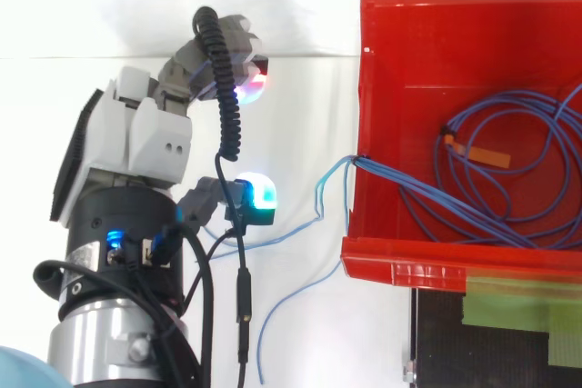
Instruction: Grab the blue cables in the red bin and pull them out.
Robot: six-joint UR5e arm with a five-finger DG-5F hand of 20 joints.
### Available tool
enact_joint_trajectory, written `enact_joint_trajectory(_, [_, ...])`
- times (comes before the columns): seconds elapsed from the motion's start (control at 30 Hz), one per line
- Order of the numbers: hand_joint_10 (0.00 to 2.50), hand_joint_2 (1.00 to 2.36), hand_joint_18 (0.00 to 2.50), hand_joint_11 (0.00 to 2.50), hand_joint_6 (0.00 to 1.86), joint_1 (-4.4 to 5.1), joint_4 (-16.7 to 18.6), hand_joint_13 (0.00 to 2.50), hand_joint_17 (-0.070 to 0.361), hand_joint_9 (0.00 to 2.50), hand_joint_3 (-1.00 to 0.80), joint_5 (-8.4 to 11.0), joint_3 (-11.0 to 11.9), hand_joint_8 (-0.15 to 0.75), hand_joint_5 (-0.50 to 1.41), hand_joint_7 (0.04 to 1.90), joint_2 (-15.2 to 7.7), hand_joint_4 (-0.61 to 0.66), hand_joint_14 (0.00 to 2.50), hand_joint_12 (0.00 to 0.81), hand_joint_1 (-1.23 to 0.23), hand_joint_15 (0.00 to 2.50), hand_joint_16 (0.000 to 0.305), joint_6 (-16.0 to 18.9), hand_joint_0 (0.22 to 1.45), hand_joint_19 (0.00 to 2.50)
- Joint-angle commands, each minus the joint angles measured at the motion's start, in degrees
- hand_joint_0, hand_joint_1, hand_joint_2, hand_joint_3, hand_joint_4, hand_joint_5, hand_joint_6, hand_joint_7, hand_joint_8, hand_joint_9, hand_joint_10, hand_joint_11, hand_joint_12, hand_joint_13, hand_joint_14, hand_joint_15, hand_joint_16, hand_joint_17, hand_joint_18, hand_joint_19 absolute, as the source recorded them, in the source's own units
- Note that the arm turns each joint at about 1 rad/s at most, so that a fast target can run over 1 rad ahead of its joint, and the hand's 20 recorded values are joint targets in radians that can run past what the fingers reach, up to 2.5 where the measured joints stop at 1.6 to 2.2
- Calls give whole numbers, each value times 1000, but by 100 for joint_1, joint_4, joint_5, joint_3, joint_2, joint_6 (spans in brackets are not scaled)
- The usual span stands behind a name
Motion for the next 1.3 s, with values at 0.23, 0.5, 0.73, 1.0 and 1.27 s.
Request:
enact_joint_trajectory(0.23, [22, 1000, 489, 675, 12, -88, -156, 428, 124, 641, -1000, -136, -1, 284, 631, 626, 44, 221, 16, 383, -1019, 395, 55, -158, 752, 646])
enact_joint_trajectory(0.5, [25, 1000, 493, 674, 10, -97, -209, 431, 121, 649, -1000, -127, 17, 278, 725, 752, 220, 214, 16, 376, -1041, 391, 54, -246, 774, 647])
enact_joint_trajectory(0.73, [22, 1000, 496, 668, 11, -123, -649, 437, 121, 655, -1000, -101, 43, 278, 724, 742, 290, 210, 16, 377, -1043, 392, 54, -202, 776, 646])
enact_joint_trajectory(1.0, [25, 1000, 498, 677, 10, -159, -596, 438, 122, 655, -1000, -101, 61, 277, 723, 730, 281, 221, 16, 378, -1031, 397, 54, 457, 766, 645])
enact_joint_trajectory(1.27, [24, 1000, 498, 670, 10, -247, 301, 438, 122, 656, -1000, -206, -36, 277, 723, 729, 281, 224, 16, 379, -1025, 396, 54, 1442, 764, 645])
